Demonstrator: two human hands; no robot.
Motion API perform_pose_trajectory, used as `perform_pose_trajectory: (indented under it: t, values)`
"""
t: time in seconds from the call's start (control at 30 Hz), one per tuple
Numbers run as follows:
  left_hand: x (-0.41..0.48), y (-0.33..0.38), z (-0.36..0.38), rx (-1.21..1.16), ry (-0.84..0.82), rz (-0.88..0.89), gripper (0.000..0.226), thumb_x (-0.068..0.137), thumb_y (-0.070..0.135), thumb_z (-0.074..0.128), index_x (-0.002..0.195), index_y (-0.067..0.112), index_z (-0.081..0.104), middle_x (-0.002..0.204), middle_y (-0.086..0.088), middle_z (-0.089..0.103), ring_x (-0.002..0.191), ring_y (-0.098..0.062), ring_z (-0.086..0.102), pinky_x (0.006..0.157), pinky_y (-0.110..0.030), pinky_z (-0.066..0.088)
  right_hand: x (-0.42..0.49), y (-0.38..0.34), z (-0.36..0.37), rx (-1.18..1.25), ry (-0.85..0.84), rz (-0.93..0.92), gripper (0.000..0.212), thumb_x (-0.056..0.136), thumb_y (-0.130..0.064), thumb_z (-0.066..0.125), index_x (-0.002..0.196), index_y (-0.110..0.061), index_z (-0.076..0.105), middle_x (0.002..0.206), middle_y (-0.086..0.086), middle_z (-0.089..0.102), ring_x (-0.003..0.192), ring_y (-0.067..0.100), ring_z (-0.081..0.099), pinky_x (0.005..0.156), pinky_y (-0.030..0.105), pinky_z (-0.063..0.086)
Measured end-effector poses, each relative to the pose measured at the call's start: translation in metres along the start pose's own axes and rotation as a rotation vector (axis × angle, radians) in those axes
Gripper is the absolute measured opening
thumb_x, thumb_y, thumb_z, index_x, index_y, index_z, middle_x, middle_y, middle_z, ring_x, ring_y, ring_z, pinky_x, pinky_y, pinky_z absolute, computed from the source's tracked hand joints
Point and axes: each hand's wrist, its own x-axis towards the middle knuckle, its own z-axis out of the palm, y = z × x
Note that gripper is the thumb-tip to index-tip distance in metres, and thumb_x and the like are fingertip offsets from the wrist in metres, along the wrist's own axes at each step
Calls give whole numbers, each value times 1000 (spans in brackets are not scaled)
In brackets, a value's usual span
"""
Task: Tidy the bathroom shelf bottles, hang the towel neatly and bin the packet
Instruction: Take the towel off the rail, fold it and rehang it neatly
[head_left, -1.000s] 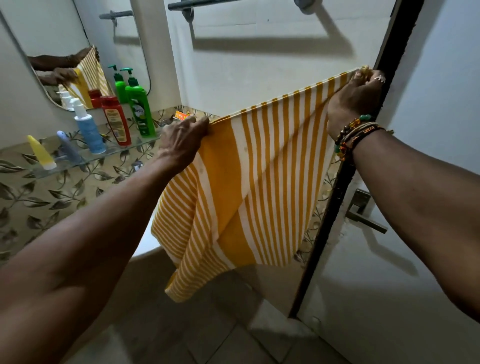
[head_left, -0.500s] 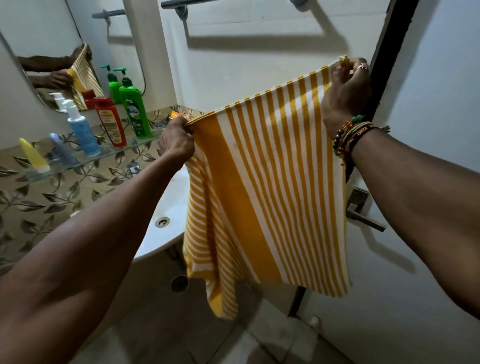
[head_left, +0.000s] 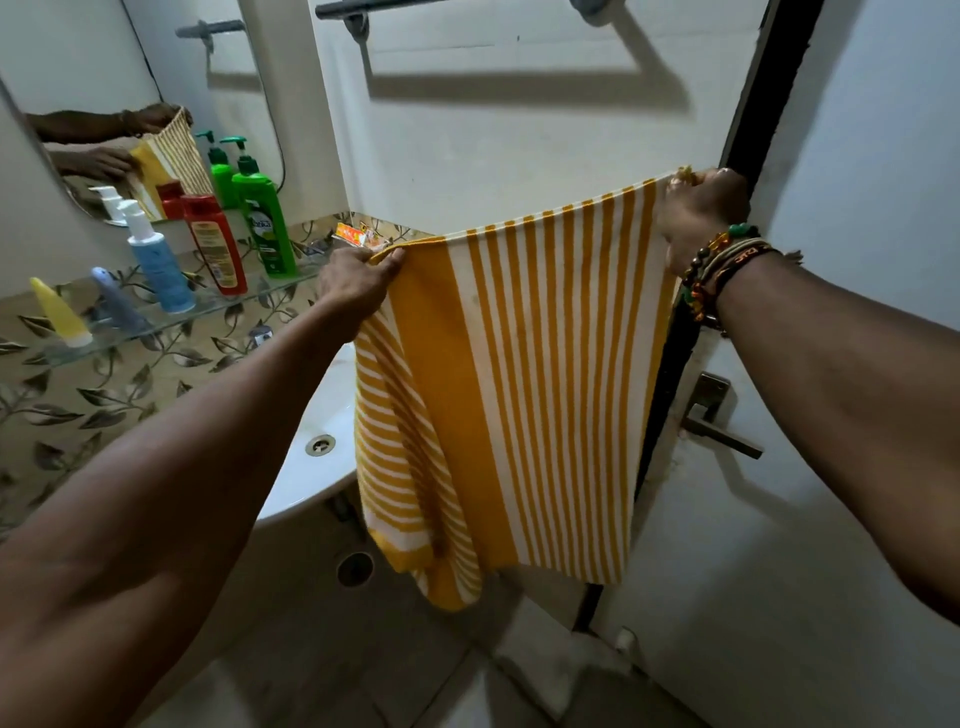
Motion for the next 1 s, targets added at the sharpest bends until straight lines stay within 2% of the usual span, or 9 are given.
perform_pose_trajectory:
  t: [0.07, 0.27, 0.33, 0.43, 0.57, 0.67, 0.77, 0.87, 1.0]
  values:
    - [1, 2, 0, -147, -46, -43, 46, 95, 46, 55, 123, 11, 62, 106, -9, 66, 91, -26, 63, 83, -38, 56, -1, 4, 2, 47, 2, 34, 29, 97, -26, 54, 117, -7, 61, 113, 7, 66, 102, 18, 63, 90, 31, 55]
    - [0, 5, -1, -272, -122, -105, 23, 98, 31, 55, 108, 14, 67, 93, -3, 65, 79, -19, 61, 75, -36, 54, -4, 5, 3, 84, -41, 183, 33, 98, -30, 40, 124, -13, 50, 114, -1, 56, 107, 15, 56, 89, 26, 47]
    - [-3, 2, -1, -236, -128, -79, 16, 96, 34, 58, 91, 21, 67, 93, -2, 68, 82, -20, 64, 74, -35, 56, -2, 8, 7, 99, -152, 94, 21, 99, -23, 39, 110, -12, 53, 92, -2, 50, 98, 16, 51, 85, 26, 44]
    - [-7, 5, 4, -214, -215, -33, 15, 93, 37, 62, 91, 24, 68, 96, -3, 70, 86, -21, 67, 77, -36, 58, -11, 9, 9, 57, -308, -54, 16, 96, -18, 42, 83, -13, 51, 72, 1, 43, 86, 20, 46, 74, 31, 40]
    - [-20, 32, 26, -216, -298, 61, 9, 87, 33, 71, 87, 25, 75, 94, -3, 74, 85, -19, 70, 78, -32, 60, -38, 0, 19, -12, -689, -162, 27, 91, -21, 54, 106, -4, 68, 98, 15, 61, 85, 18, 51, 74, 32, 45]
    - [-31, 61, 42, -281, -356, 86, 12, 86, 24, 72, 75, 26, 75, 76, 5, 75, 73, -12, 71, 62, -21, 59, -61, -5, 26, -6, -925, -224, 46, 81, -50, 70, 109, -13, 70, 113, 8, 69, 95, 15, 62, 86, 33, 56]
    - [-34, 75, 48, -363, -406, 56, 16, 92, 11, 61, 91, 14, 76, 99, -12, 75, 88, -23, 72, 75, -31, 61, -69, -9, 24, -71, -1058, -263, 71, 62, -74, 71, 105, -18, 72, 100, -2, 73, 93, 17, 69, 81, 28, 58]
    - [-36, 71, 45, -431, -434, 2, 26, 93, 22, 65, 108, 2, 72, 112, -17, 71, 97, -25, 69, 91, -42, 57, -61, -10, 18, -182, -1122, -290, 67, 51, -71, 77, 91, -17, 76, 92, 2, 76, 87, 19, 71, 77, 31, 60]
    - [-40, 58, 45, -380, -514, 115, 24, 91, 33, 66, 97, 10, 70, 81, -1, 71, 69, -8, 67, 59, -23, 57, -53, -1, 24, -39, -965, -262, 41, 78, -41, 78, 103, -9, 72, 110, 4, 71, 106, 24, 67, 96, 39, 54]
